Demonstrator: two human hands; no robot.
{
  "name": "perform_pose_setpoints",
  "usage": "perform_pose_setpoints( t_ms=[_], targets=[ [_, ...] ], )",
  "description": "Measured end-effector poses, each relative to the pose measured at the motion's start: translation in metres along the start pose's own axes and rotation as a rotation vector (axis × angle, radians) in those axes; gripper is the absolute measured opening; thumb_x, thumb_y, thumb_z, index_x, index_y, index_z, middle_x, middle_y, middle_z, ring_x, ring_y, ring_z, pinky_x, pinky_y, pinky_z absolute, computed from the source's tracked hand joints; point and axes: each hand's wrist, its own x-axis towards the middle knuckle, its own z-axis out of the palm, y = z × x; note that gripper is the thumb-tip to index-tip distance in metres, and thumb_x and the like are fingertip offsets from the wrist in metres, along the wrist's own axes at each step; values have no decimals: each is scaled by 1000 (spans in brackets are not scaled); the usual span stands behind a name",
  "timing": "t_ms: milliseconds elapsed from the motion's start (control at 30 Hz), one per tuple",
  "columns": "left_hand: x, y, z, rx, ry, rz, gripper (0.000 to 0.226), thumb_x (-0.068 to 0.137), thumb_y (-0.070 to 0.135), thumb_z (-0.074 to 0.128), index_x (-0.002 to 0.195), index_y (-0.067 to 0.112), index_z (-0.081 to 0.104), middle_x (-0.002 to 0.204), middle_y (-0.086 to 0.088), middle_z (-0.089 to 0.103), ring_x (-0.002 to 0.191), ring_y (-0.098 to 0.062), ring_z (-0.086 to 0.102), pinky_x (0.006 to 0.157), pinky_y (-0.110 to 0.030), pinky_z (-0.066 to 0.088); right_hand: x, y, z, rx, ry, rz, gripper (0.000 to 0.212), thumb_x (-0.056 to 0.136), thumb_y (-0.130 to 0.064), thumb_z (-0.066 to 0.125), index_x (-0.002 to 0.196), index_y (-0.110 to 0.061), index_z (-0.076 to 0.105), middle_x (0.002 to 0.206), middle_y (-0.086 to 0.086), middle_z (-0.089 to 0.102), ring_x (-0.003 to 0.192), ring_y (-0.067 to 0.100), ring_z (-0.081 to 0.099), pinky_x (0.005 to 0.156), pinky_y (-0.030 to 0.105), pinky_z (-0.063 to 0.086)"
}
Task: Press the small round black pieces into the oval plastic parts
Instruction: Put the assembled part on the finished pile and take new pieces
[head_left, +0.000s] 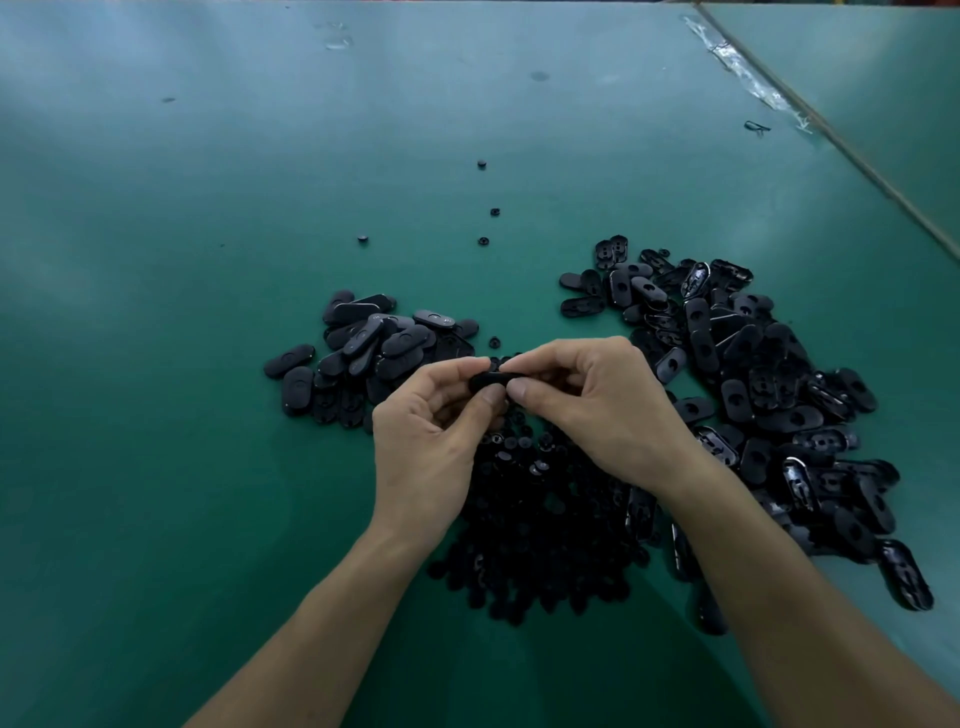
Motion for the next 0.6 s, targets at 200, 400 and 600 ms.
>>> perform_pose_setpoints(
  t_ms=[200,400,600],
  targets=[
    [0,1,1,-4,-5,1,24,87,-3,73,99,18,72,85,-2,77,81,-14,74,75,-20,57,2,2,-1,4,-28,-7,16,88,-12,75,98,-24,78,81,-14,76,75,-2,71,71,11,52],
    [-1,-1,0,-1,-10,-2,24,87,-4,72,100,16,72,86,-3,77,81,-14,74,75,-20,58,-2,1,2,18,6,0,14,87,-10,75,94,-22,77,77,-12,75,71,0,70,67,10,51],
    [0,-1,0,7,-14,11,27,87,-4,73,100,19,73,87,0,78,81,-11,75,75,-18,57,-7,0,12,-4,80,22,10,87,-11,73,92,-20,75,76,-11,72,69,-1,67,65,9,50]
  ],
)
